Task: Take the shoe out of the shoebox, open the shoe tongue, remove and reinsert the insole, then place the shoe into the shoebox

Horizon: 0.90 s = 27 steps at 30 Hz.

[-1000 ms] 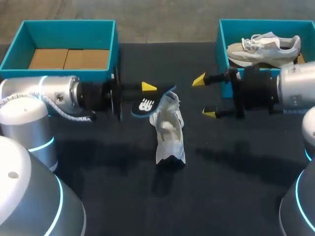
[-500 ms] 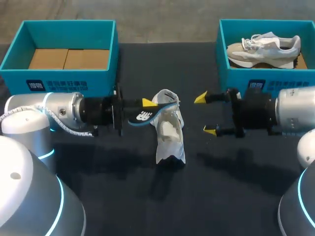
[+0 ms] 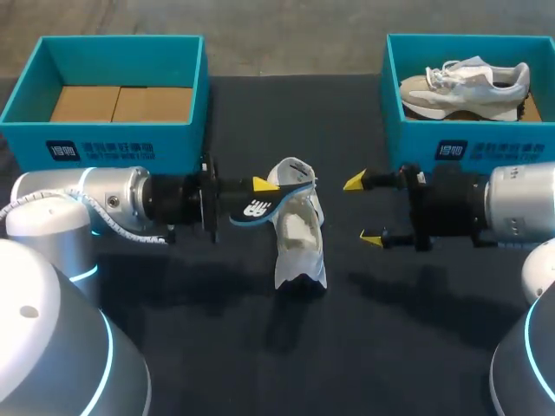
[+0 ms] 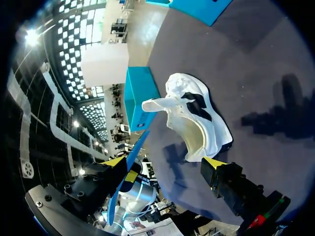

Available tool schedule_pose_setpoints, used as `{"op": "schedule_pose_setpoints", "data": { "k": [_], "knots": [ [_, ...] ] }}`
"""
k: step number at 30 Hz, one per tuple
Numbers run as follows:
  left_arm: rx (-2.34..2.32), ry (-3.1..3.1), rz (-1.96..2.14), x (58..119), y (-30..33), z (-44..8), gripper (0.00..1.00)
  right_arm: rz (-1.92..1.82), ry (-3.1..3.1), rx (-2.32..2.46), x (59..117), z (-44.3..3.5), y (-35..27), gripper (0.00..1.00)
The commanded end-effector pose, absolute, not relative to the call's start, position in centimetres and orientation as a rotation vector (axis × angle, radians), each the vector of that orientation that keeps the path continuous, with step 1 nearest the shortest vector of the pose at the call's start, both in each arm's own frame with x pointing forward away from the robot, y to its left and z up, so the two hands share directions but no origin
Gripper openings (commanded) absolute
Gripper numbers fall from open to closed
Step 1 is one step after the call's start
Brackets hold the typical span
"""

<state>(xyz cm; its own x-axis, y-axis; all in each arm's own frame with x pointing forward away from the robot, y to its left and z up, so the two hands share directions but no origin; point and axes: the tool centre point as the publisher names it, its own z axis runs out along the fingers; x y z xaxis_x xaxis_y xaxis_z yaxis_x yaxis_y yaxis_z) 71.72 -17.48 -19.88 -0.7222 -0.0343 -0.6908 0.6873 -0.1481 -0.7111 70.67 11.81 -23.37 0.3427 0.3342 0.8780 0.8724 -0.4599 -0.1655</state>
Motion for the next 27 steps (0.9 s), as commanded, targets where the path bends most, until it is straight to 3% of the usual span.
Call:
{"op": "schedule_pose_setpoints", "data": {
  "k": [1, 27],
  "knots": [
    [0.737, 1.630, -1.920, 71.69, -17.57, -19.97, 0.00, -1.066, -1.052, -1.974, 70.65, -23.28, 12.14, 1.00],
    [0.737, 1.630, -1.920, 71.69, -17.57, -19.97, 0.00, -1.080, -1.077, -1.967, 71.02, -23.84, 12.21, 1.00]
  ]
}}
